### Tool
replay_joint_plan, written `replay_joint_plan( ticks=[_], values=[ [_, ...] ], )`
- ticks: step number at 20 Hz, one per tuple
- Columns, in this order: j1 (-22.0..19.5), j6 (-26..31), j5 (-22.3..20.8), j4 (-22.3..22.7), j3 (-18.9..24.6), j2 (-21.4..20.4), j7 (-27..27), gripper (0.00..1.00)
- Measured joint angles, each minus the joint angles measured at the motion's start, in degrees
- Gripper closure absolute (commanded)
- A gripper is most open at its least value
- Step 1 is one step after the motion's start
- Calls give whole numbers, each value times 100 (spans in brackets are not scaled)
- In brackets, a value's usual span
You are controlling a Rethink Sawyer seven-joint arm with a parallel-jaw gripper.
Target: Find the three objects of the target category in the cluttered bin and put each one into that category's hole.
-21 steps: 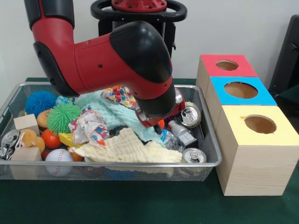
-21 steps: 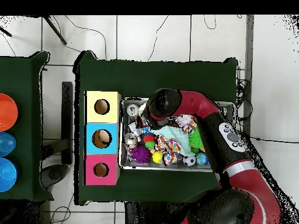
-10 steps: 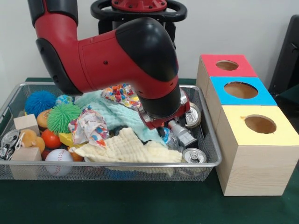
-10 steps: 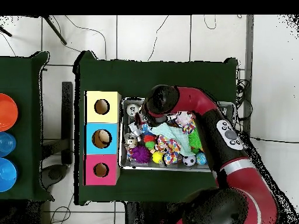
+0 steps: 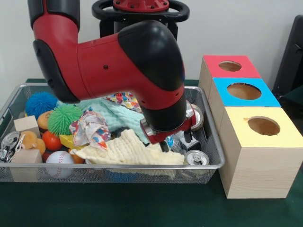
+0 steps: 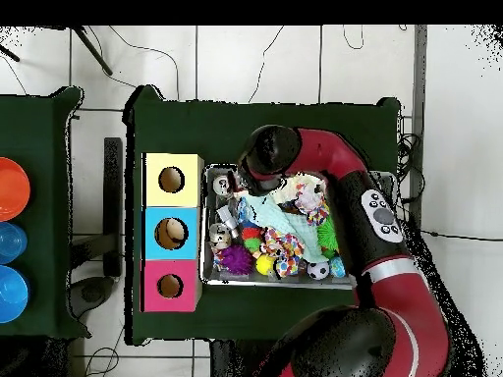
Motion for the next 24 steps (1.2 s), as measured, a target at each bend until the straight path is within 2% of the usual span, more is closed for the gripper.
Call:
replay_joint_plan(
  ticks=[5,12,19,24],
  values=[
    [-71,-1,-6,-225,2,95,0,0],
    [-446,-1,-24,-191,0,74,0,0],
    [-896,-255,-48,200,-78,-146,0,0],
    [-891,-429,-61,402,-117,-268,0,0]
  ],
)
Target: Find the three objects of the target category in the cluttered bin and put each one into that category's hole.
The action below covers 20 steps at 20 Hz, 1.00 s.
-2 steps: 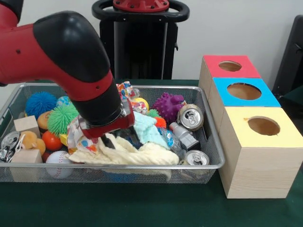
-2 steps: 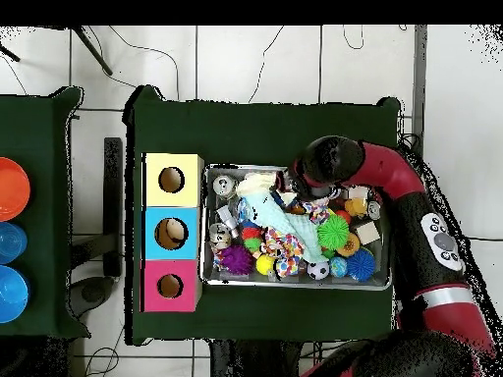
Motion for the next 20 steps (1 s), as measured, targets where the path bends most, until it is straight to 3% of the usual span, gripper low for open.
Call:
replay_joint_plan(
  ticks=[9,20],
  values=[
    [332,-440,-27,411,-45,-183,0,0],
    [749,-570,-28,532,-75,-213,0,0]
  ],
)
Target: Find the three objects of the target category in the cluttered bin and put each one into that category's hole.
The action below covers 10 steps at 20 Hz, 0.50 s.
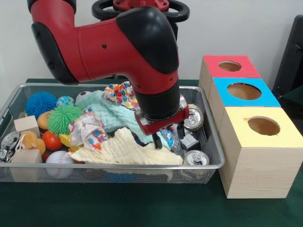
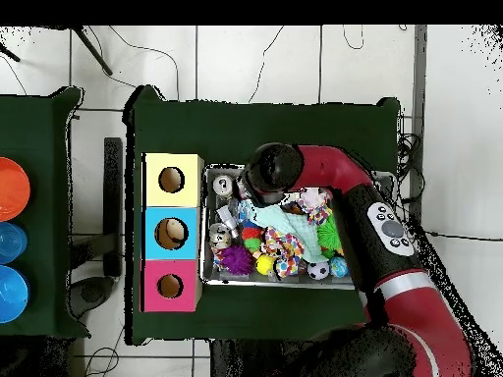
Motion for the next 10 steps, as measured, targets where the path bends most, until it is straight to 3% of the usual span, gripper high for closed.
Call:
replay_joint_plan(
  ticks=[10],
  values=[
    [-45,-388,0,143,-10,-2,0,0]
  ],
)
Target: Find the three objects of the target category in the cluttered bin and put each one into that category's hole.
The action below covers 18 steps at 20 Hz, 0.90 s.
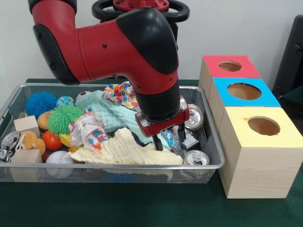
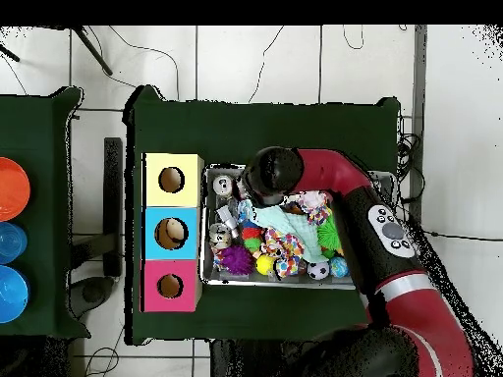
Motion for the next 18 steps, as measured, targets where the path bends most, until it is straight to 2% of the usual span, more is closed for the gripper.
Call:
replay_joint_plan(
  ticks=[7,18],
  values=[
    [-1,-491,1,274,-45,-11,0,0],
    [20,-675,2,544,-114,-114,0,0]
  ],
)
